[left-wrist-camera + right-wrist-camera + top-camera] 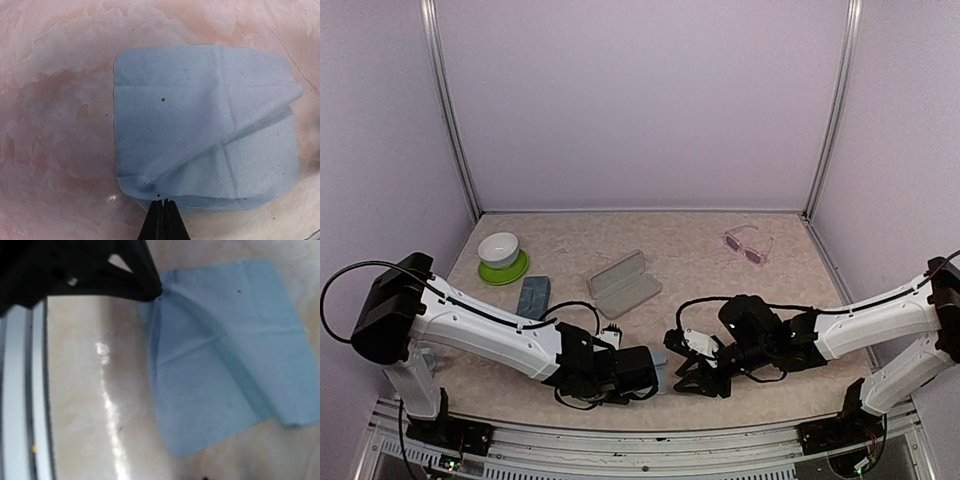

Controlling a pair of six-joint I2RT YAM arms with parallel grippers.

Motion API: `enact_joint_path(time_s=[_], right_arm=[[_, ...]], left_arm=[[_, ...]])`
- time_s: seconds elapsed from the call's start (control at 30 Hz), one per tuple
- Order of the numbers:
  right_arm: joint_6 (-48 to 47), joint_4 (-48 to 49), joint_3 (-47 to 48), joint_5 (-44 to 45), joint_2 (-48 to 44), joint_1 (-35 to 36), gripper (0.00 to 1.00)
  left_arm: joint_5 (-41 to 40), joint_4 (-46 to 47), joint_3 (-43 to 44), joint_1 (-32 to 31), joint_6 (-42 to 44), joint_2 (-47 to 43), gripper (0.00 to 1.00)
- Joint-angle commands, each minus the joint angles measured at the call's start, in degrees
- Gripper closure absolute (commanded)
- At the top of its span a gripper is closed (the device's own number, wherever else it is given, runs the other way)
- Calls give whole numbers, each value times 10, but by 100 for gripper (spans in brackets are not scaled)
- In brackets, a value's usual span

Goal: Organize the sunglasses
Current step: Pick up the glasses cleaning cloth from the center of the board.

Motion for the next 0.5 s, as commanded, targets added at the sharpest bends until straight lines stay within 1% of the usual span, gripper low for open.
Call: enact_joint_path(time_s=[0.0,0.17,0.33,0.47], right_arm=[[-56,25,39,-15,55,7,65],[-64,32,51,-24,92,8,66],[-69,45,46,-18,107,20,66],[-65,74,35,-4,116,29,67]], left_arm=[[4,28,-15,-5,24,-23,100],[5,30,-13,-5,41,-19,100],[9,34,-13,-5,50,-16,100],[13,33,-19,-5,48,-16,100]])
